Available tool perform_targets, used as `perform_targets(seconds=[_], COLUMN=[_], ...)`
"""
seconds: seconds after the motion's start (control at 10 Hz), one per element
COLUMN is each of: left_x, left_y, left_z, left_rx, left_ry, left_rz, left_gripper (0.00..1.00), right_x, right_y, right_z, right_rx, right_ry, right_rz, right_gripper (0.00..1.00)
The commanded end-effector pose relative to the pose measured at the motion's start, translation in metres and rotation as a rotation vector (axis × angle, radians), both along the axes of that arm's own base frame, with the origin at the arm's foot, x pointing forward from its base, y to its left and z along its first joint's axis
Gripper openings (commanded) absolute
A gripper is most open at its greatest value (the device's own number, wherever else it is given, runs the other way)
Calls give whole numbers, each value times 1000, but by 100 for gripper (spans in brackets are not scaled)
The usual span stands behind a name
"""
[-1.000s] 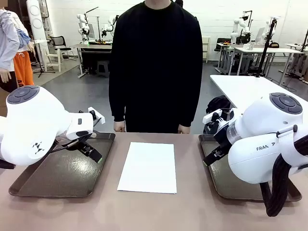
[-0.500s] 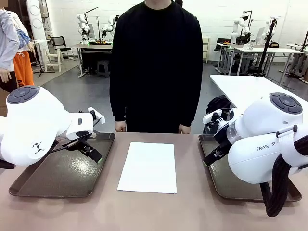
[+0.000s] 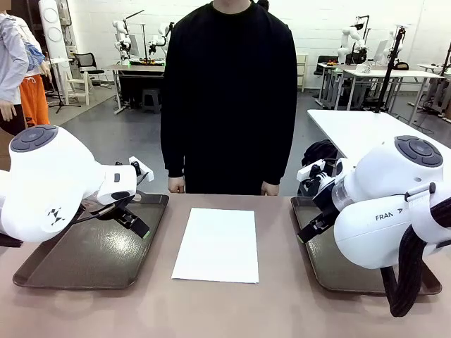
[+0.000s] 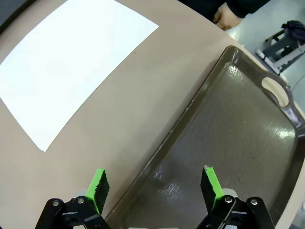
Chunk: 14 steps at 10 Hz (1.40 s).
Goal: Sort the A4 documents.
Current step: Receive the A4 Paper.
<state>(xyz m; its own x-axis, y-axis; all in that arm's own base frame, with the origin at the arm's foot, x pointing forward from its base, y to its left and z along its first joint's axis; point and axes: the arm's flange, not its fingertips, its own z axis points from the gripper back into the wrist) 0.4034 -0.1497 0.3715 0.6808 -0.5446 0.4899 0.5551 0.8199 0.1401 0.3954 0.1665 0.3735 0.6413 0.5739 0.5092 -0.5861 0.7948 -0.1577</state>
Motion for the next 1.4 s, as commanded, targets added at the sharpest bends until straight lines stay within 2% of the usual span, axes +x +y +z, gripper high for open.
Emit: perform_targets(seconds=[0.0,0.1,0.2,0.4,0.6,0.7,0.9,1.0,1.3], left_x=[0,0,-7,-21,-34,-39,-45,-51,-62], left_y=[0,0,12,51,86,97,120,134,155], left_z=[0,0,13,48,79,90,107,121,133], left_rx=[0,0,-55,-193,-297,-318,-332,-353,-401], left_ry=[0,0,-2,-16,-12,3,-13,7,-39], left_rz=[0,0,-29,-56,-91,-113,-108,-151,-170], left_gripper=[100,100,100,100,100,100,100,100,100], right_x=[0,0,-2,-4,-10,-15,-26,-34,-45], right_y=[0,0,-15,-69,-123,-144,-179,-193,-209], right_z=[0,0,15,46,77,90,110,122,135], right_rx=[0,0,31,190,316,401,479,510,588], right_ry=[0,0,-28,-12,-33,-40,-76,-94,-105], right_rz=[0,0,-13,1,34,101,117,130,167], right_gripper=[100,100,100,100,100,100,100,100,100])
